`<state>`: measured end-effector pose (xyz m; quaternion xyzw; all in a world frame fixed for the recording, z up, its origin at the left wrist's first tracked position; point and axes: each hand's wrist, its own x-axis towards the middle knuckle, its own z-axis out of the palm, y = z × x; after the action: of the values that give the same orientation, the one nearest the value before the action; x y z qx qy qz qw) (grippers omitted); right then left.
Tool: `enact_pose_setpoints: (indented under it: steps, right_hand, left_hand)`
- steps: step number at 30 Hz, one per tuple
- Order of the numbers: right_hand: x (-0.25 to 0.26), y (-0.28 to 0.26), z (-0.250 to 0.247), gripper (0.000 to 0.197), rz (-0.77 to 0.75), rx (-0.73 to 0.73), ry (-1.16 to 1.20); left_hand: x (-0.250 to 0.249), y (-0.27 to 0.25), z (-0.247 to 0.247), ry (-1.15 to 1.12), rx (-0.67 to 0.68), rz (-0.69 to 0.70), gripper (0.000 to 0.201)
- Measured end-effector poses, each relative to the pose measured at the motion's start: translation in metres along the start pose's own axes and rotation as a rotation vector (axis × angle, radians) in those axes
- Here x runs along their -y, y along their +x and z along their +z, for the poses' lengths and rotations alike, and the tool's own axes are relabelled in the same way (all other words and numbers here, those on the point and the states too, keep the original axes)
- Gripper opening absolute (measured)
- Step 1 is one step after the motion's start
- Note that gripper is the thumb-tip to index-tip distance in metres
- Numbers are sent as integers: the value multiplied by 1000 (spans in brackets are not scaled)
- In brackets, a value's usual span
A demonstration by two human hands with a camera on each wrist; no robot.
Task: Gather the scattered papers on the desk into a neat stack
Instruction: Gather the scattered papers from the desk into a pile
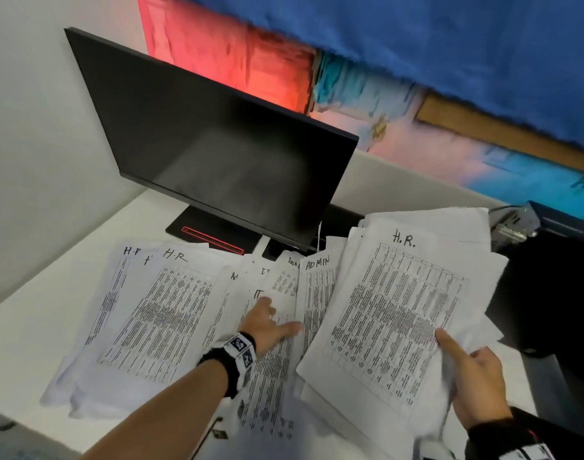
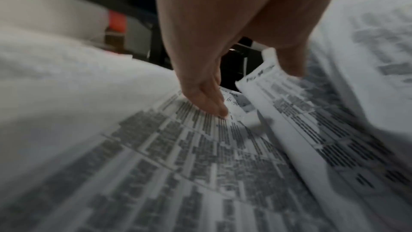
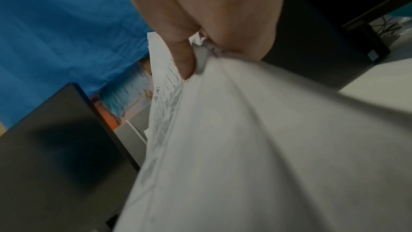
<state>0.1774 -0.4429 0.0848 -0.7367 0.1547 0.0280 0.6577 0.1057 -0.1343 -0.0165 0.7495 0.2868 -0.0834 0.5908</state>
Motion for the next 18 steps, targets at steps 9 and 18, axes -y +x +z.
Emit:
enact_pose_setpoints:
  steps: [9, 18]
  right_hand:
    - [11, 9, -49, 11, 126, 272, 301]
    - [67, 12, -69, 96, 51, 314, 453]
  left_hand:
    - [-34, -6, 43, -332, 392, 41, 61]
    - [-96, -22, 16, -372, 273, 243, 30]
